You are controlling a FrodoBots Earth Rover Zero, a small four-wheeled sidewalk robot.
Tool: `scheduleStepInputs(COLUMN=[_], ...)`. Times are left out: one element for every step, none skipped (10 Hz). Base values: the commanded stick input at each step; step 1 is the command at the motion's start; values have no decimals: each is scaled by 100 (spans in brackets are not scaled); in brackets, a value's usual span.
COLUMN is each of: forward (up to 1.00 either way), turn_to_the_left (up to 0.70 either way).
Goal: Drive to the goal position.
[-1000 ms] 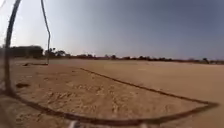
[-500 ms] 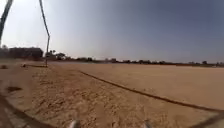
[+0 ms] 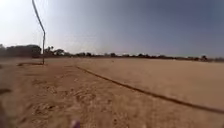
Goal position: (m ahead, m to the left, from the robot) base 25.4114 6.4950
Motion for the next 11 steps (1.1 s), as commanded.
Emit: scheduleStepInputs(forward=[50, 50, 50, 50, 50, 50, 50, 50, 50, 50, 50], turn_to_the_left=[0, 0, 0, 0, 0, 0, 0, 0, 0, 0, 0])
